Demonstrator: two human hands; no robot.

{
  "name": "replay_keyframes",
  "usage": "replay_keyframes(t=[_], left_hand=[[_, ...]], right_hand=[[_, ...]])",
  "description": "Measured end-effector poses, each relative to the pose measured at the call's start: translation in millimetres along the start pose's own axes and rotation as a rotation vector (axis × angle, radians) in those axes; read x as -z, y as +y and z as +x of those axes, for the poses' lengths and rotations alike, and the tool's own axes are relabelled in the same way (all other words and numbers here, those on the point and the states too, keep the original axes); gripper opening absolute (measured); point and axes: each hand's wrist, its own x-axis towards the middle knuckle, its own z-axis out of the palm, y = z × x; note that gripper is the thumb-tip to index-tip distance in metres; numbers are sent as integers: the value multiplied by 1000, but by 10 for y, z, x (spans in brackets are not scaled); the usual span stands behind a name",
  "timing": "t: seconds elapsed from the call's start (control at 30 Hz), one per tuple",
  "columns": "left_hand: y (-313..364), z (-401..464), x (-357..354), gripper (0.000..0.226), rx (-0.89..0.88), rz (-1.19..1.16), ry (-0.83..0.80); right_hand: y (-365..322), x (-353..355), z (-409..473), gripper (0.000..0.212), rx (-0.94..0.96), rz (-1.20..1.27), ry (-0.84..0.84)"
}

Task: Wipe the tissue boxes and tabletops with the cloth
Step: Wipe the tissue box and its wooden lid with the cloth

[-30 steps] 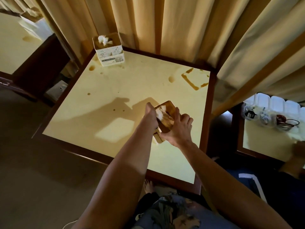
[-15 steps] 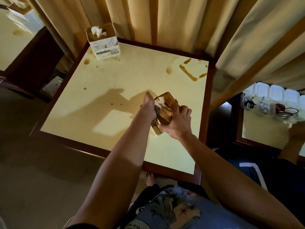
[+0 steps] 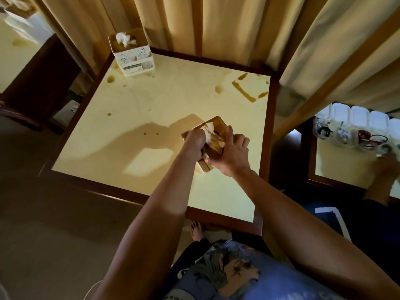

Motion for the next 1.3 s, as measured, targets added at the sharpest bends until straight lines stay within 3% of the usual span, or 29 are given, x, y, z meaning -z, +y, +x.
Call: replay_keyframes(t=[0.07,0.13,0.2,0.37,0.57,0.77,1.03,1.17,1.3], left_hand=[[14,-322,98,51,-88,22,7],[3,-485,219,32,-126,62,3],[-98,-496,378,59,-94,83,12],[-365,-665,480,29,-105,46,-28],[-580,-910,295,36,-98,-121,-88],[-566,-1080,231,38,-119,-145,-16],[-235,-1029,57,24,131,-258,-95],[-79,-887,-15,48,201,-249,-80],[-97,-734,-38,58,259,-241,-54]], right_hand=[[4,10,1,142,-4,-2,-14],[13,19,-2,143,-3,18,-21],[26,11,-5,144,-7,49,-12],[25,-29,8,131,-40,140,-7],[66,2,48,126,-42,176,-41],[71,1,74,128,-47,193,-64],[45,19,50,123,-26,128,-80],[14,10,56,120,-25,51,-97],[18,19,78,123,-27,33,-126]])
